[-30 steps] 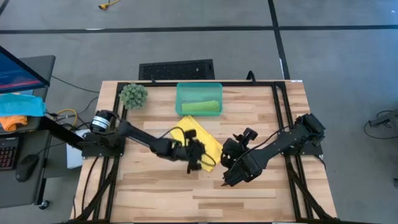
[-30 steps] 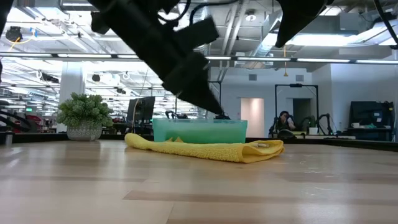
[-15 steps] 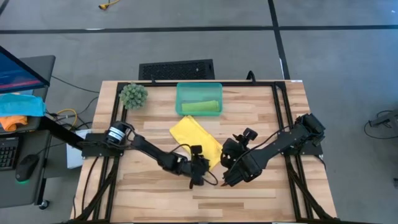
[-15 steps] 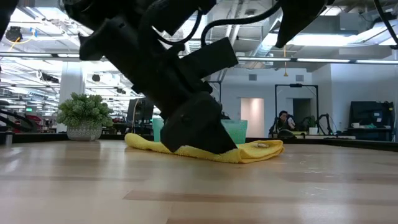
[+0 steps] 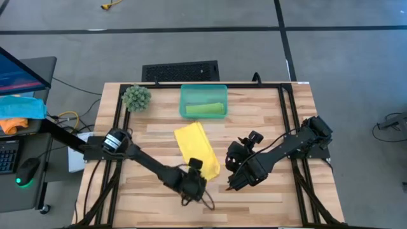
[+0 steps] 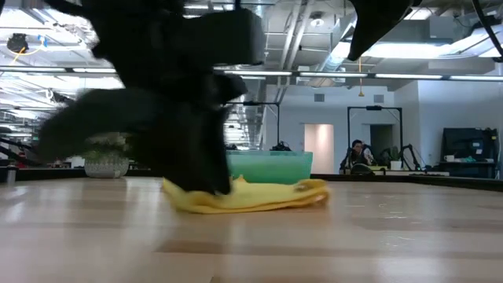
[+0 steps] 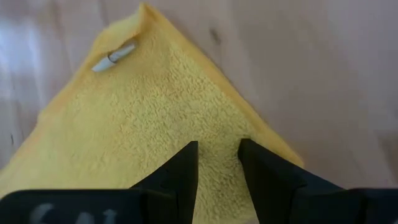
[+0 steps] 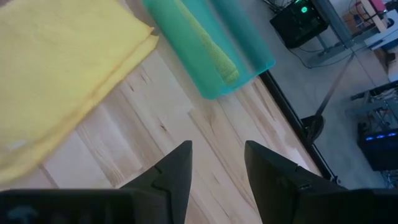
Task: Roll microfiber towels into tight, uniform cylinder then place into a basket
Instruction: Fold the yellow microfiber cloth
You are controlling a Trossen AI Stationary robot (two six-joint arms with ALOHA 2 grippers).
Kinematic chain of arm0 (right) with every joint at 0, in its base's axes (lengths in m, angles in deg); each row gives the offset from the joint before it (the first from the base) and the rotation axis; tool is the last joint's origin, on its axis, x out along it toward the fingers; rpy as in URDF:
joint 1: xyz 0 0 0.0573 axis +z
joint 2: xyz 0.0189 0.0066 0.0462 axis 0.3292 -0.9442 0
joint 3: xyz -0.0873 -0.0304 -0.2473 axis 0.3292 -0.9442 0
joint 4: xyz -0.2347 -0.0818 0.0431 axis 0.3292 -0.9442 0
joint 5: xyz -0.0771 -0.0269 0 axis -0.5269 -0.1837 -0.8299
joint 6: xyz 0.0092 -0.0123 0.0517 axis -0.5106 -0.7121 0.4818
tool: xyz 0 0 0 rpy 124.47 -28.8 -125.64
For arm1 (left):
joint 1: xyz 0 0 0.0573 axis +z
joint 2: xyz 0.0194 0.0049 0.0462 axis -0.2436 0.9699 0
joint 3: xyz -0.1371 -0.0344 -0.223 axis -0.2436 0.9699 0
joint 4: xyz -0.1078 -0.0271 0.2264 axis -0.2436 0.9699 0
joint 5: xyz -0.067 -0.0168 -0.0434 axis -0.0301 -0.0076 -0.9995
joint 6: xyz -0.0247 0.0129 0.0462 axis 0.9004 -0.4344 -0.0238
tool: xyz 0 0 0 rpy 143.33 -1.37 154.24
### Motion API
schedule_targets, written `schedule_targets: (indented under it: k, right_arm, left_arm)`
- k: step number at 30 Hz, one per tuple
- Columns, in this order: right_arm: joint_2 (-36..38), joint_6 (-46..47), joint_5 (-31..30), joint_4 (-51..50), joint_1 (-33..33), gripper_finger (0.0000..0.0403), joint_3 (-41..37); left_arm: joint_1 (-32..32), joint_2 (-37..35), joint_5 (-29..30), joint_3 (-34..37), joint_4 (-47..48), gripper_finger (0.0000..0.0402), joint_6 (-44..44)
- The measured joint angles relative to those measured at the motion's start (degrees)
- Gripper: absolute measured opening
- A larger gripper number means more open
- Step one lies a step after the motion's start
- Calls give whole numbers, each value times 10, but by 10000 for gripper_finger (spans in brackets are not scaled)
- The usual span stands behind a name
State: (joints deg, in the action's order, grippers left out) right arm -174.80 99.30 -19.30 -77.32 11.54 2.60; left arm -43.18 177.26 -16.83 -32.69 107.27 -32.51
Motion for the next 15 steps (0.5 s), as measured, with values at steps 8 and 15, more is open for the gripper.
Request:
schedule_targets:
  k: [8,15]
  right_arm:
    - [0,0,0,3,0,170,0]
    - [0,-30,-1,45,7,170,0]
  left_arm:
    - [-70,6,-19,-75,209,118,50]
    - [-113,6,134,-129,284,118,95]
